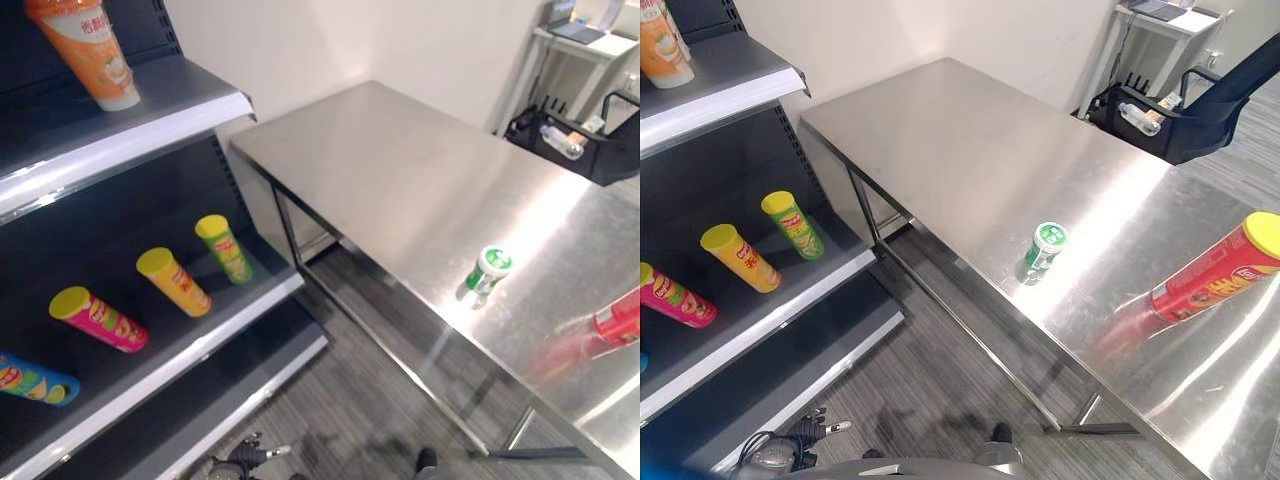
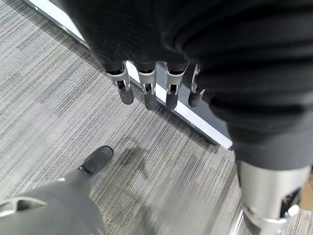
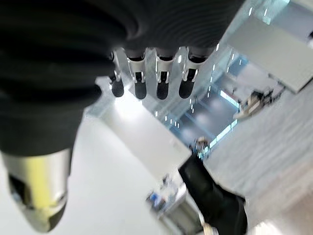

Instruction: Put the goods on the table back onto the shelves and tidy them up.

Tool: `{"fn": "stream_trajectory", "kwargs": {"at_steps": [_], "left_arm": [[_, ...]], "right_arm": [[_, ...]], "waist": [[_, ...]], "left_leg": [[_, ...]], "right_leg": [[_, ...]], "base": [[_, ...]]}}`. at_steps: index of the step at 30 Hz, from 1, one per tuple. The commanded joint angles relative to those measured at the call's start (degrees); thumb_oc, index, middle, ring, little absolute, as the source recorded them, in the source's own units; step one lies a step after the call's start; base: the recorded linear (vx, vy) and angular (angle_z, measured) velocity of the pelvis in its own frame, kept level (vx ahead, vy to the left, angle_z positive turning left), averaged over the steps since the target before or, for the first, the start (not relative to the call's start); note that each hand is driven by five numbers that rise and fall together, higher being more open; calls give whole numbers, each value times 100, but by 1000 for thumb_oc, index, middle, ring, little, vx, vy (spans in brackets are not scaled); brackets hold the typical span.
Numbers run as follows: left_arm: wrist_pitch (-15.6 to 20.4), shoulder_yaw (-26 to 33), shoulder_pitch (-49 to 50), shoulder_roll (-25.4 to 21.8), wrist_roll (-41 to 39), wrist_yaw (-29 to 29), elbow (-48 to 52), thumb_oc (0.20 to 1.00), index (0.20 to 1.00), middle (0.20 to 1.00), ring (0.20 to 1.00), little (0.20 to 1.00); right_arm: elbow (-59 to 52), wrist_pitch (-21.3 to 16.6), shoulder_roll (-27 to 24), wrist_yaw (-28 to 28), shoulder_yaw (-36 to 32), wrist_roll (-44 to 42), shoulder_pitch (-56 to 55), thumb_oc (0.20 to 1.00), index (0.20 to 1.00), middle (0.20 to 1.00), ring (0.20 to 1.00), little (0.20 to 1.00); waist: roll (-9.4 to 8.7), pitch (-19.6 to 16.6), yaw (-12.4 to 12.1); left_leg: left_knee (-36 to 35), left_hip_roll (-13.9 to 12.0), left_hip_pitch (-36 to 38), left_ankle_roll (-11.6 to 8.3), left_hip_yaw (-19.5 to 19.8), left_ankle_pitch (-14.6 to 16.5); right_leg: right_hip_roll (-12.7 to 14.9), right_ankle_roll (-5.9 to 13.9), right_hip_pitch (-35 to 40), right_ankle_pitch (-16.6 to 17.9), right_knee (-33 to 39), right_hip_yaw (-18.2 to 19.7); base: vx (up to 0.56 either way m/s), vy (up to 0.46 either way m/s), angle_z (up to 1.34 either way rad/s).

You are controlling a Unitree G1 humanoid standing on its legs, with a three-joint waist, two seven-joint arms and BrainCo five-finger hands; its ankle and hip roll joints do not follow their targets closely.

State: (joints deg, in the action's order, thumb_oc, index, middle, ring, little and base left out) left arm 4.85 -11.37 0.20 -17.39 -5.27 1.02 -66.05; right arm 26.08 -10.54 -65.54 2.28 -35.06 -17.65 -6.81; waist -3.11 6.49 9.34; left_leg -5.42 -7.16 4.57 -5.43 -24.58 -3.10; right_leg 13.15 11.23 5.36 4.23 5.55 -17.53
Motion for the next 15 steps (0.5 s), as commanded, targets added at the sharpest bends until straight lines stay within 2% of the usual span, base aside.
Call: {"fn": "stream_trajectory", "kwargs": {"at_steps": [1,6,8,9,11,15], "left_arm": [[145,106,-313,-131,222,109,-201,1000,1000,1000,1000,1000],[158,150,-303,-115,228,159,-199,1000,1000,1000,1000,1000],[168,163,-307,-111,221,158,-192,1000,1000,1000,1000,1000],[187,224,-263,-99,268,175,-180,1000,1000,1000,1000,1000],[189,239,-246,-90,276,174,-177,1000,1000,1000,1000,1000],[164,286,-202,-40,351,108,-172,1000,1000,1000,1000,1000]], "right_arm": [[-107,-54,-498,-536,405,-327,332,1000,1000,1000,1000,1000],[-623,-9,-568,-932,752,-400,377,1000,1000,1000,1000,1000],[-830,-31,-532,-974,623,-506,268,1000,1000,1000,1000,1000],[-1198,-56,-398,-974,230,-514,-40,1000,1000,1000,1000,1000],[-1343,-64,-316,-941,31,-465,-178,1000,1000,1000,1000,1000],[-1447,-125,-156,-365,-452,135,-340,1000,1000,1000,1000,1000]], "waist": [[-164,20,-166],[-162,13,-183],[-155,19,-178],[-135,13,-149],[-125,10,-149],[-74,-2,-126]], "left_leg": [[190,-110,192,-205,-286,247],[184,-122,195,-220,-279,223],[180,-122,182,-223,-266,215],[166,-121,169,-224,-257,206],[160,-121,166,-221,-250,207],[124,-106,183,-208,-231,220]], "right_leg": [[-73,59,-240,-424,-575,192],[-75,50,-228,-419,-573,136],[-74,49,-233,-420,-571,133],[-74,47,-234,-434,-581,108],[-72,47,-230,-440,-579,97],[-65,54,-224,-444,-573,92]], "base": [[0,0,0],[0,0,0],[0,0,0],[32,-10,1],[27,-4,8],[5,1,2]]}}
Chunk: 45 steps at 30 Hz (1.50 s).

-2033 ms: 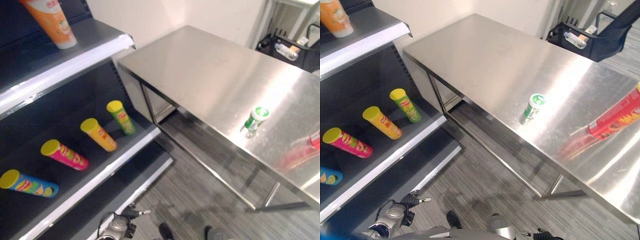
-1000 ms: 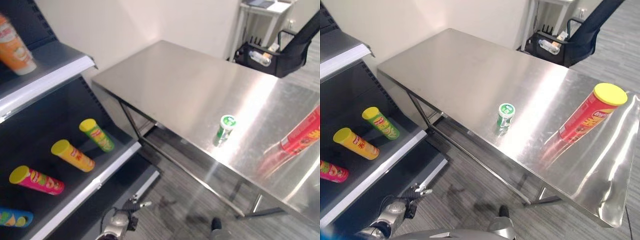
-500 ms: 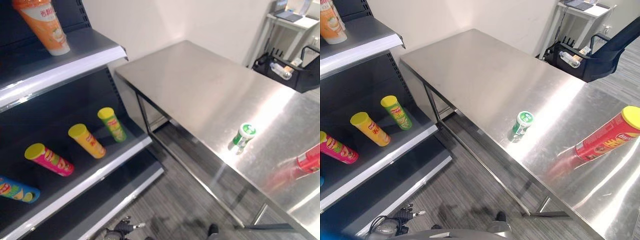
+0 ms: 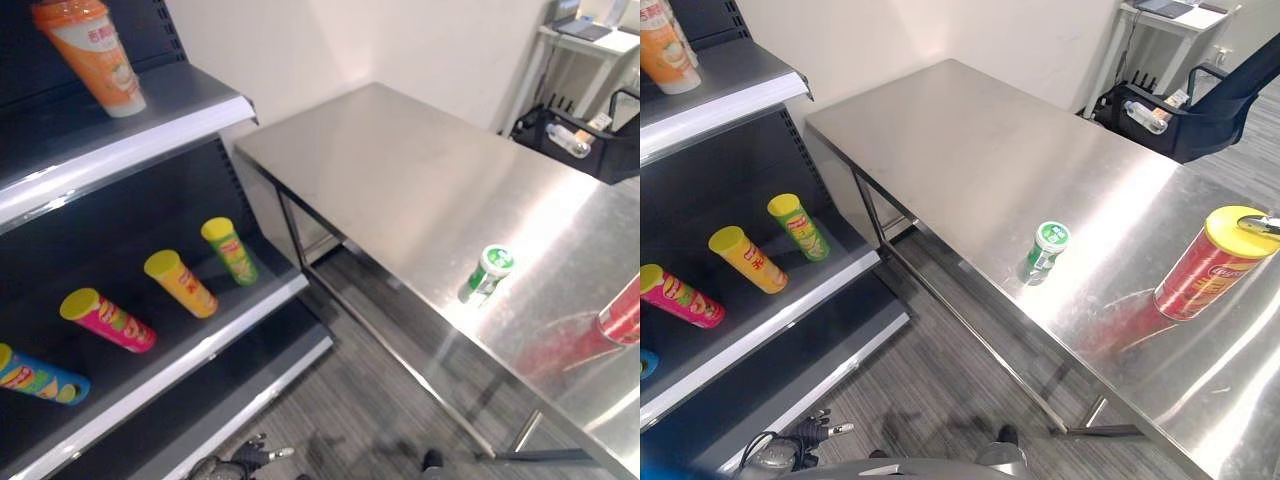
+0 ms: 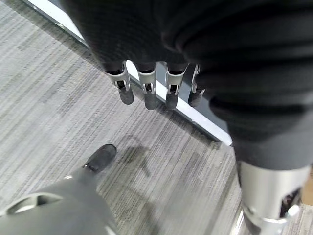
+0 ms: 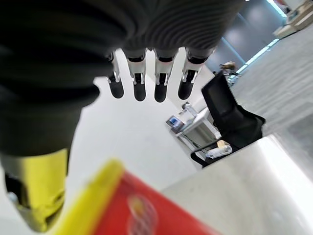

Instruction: Put the goods on the table back onto the shelves and tidy them up.

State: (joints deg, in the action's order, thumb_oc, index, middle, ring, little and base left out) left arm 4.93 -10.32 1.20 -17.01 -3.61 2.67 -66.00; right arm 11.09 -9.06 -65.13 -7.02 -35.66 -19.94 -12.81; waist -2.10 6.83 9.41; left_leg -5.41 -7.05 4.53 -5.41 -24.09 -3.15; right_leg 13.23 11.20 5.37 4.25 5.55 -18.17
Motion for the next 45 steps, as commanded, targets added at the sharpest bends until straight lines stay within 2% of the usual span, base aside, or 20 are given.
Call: {"fn": "stream_trajectory", "kwargs": {"at_steps": [1,7,13,33,45], "left_arm": [[156,180,-303,-77,185,-58,-177,1000,1000,1000,1000,1000],[141,209,-313,-88,154,-122,-99,1000,1000,1000,1000,1000],[138,173,-319,-96,169,-129,-69,1000,1000,1000,1000,1000],[170,113,-272,-47,165,-19,-6,1000,1000,1000,1000,1000],[158,136,-259,-39,159,16,1,1000,1000,1000,1000,1000]], "right_arm": [[51,-273,-196,568,-394,369,258,1000,1000,1000,1000,1000],[140,-208,-94,825,-631,700,98,1000,1000,1000,1000,1000],[89,-220,-6,856,-496,689,241,1000,1000,1000,1000,1000],[-556,-181,213,169,70,88,515,1000,1000,1000,1000,1000],[-730,-94,301,0,125,29,436,1000,1000,1000,1000,1000]], "waist": [[-174,-36,-134],[-142,-56,-76],[-114,-65,-60],[-126,-89,-126],[-139,-84,-153]], "left_leg": [[123,-117,186,-210,-280,225],[110,-103,200,-191,-270,248],[113,-93,235,-171,-275,278],[94,-73,257,-160,-241,285],[89,-75,250,-162,-207,277]], "right_leg": [[-74,58,-225,-445,-572,156],[-83,54,-229,-454,-561,204],[-83,55,-239,-453,-552,252],[-76,56,-199,-441,-524,207],[-66,56,-200,-435,-539,167]], "base": [[0,0,0],[0,0,0],[-3,2,-2],[-1,0,-1],[0,0,0]]}}
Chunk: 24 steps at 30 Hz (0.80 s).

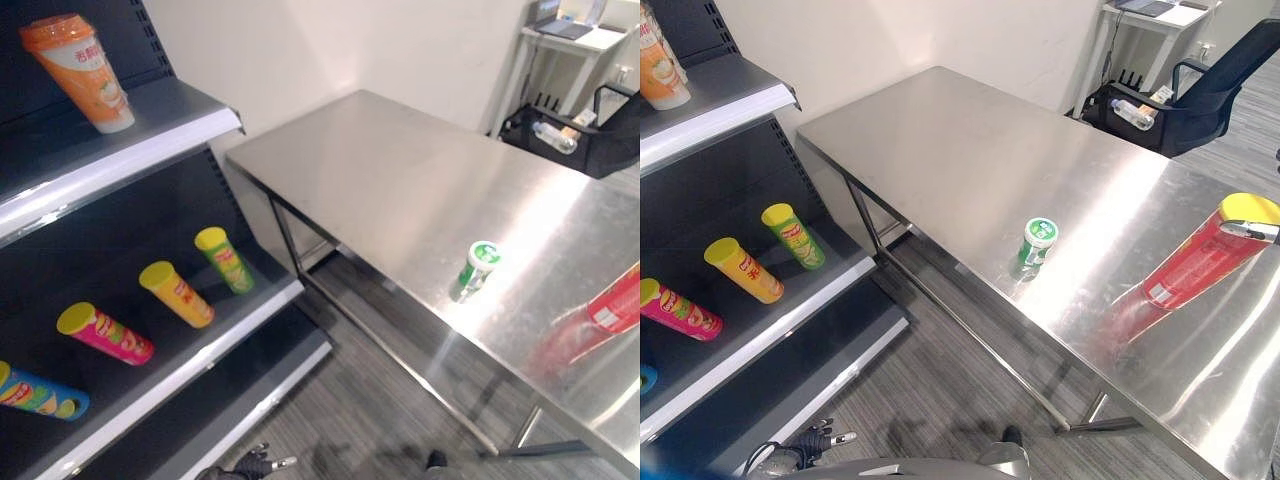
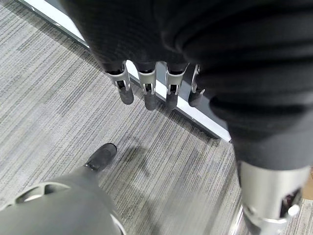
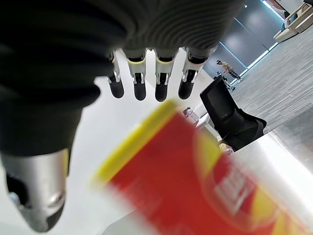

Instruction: Put the goods on the table back onto the shelves and tidy them up.

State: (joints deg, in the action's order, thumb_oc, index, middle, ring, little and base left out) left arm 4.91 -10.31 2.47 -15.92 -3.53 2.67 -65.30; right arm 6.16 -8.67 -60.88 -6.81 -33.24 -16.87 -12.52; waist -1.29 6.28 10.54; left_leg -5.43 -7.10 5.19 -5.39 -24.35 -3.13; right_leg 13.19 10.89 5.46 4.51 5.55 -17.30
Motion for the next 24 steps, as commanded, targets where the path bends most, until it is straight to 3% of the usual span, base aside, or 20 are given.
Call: {"fn": "stream_trajectory", "kwargs": {"at_steps": [1,13,24], "left_arm": [[167,133,-389,-145,149,28,-71,1000,1000,1000,1000,1000],[177,148,-433,-161,166,84,-25,1000,1000,1000,1000,1000],[171,109,-446,-131,179,92,-40,1000,1000,1000,1000,1000]], "right_arm": [[-235,-125,-140,-41,-102,-259,383,1000,1000,1000,1000,1000],[-389,31,-177,-454,87,-259,74,1000,1000,1000,1000,1000],[-336,87,-234,-433,-23,31,-122,1000,1000,1000,1000,1000]], "waist": [[-223,-27,-264],[-239,2,-226],[-238,5,-190]], "left_leg": [[90,-66,191,-165,-179,276],[83,-62,197,-171,-191,268],[76,-41,204,-157,-186,281]], "right_leg": [[-63,87,-205,-462,-541,84],[-70,87,-219,-446,-532,105],[-58,97,-234,-423,-536,130]], "base": [[0,0,0],[0,0,0],[0,0,0]]}}
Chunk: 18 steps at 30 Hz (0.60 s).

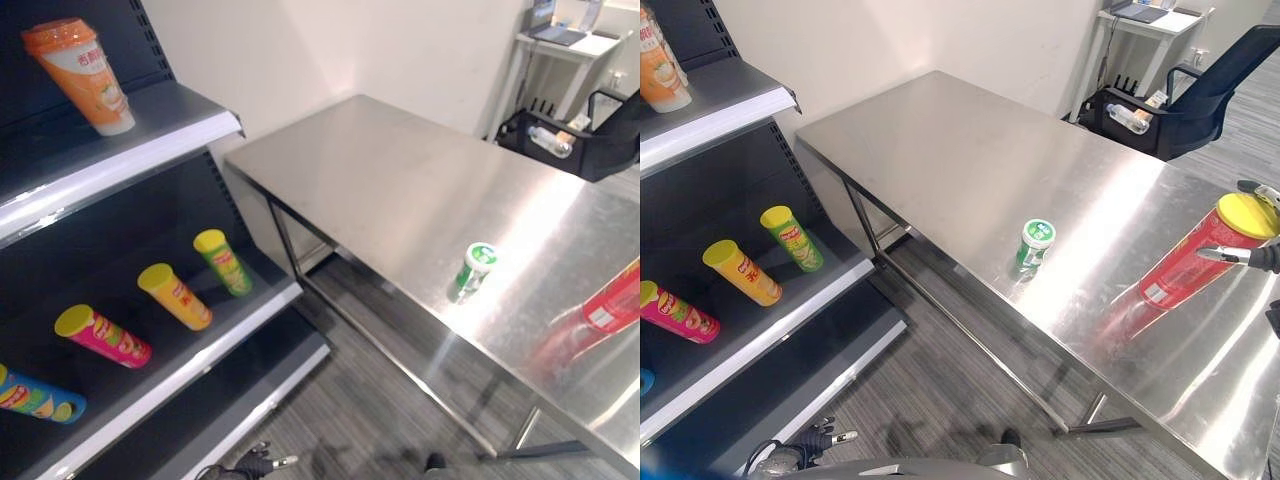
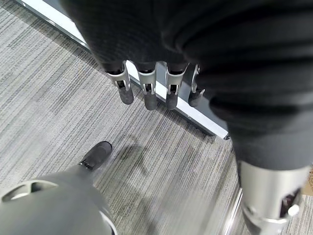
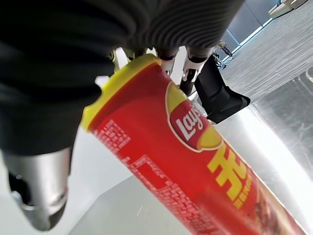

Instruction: Put the goods on the table back onto the shelves and tidy them up.

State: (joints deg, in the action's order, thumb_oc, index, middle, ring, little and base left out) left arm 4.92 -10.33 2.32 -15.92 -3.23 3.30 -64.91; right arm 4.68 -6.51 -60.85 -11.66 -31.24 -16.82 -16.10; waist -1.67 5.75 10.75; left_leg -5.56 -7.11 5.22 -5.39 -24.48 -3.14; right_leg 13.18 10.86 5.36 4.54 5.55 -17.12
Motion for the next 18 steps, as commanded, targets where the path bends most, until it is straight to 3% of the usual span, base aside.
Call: {"fn": "stream_trajectory", "kwargs": {"at_steps": [1,4,5,6,18], "left_arm": [[170,115,-429,-133,152,30,-73,1000,1000,1000,1000,1000],[170,111,-435,-132,143,33,-74,1000,1000,1000,1000,1000],[170,110,-435,-132,143,33,-74,1000,1000,1000,1000,1000],[172,96,-441,-128,142,35,-90,1000,1000,1000,1000,1000],[165,94,-433,-131,174,34,-121,1000,1000,1000,1000,1000]], "right_arm": [[-180,-123,-232,47,-235,49,232,1000,1000,1000,1000,1000],[-132,-125,-239,83,-236,89,234,1000,1000,1000,1000,1000],[-132,-125,-239,83,-238,89,232,555,555,555,555,555],[-123,-134,-263,91,-224,120,240,200,200,200,200,200],[-275,-187,-258,157,-375,171,240,200,200,200,200,200]], "waist": [[-199,57,-205],[-213,50,-205],[-213,49,-206],[-218,49,-209],[-250,30,-210]], "left_leg": [[89,-38,203,-157,-176,284],[87,-38,198,-155,-170,286],[87,-38,197,-155,-170,285],[87,-37,196,-156,-163,284],[88,-47,219,-155,-134,301]], "right_leg": [[-57,102,-223,-420,-530,112],[-58,106,-233,-409,-524,107],[-58,106,-233,-409,-524,107],[-58,106,-234,-409,-527,106],[-73,104,-207,-425,-517,116]], "base": [[0,0,0],[0,0,0],[0,0,0],[0,0,0],[0,-3,0]]}}
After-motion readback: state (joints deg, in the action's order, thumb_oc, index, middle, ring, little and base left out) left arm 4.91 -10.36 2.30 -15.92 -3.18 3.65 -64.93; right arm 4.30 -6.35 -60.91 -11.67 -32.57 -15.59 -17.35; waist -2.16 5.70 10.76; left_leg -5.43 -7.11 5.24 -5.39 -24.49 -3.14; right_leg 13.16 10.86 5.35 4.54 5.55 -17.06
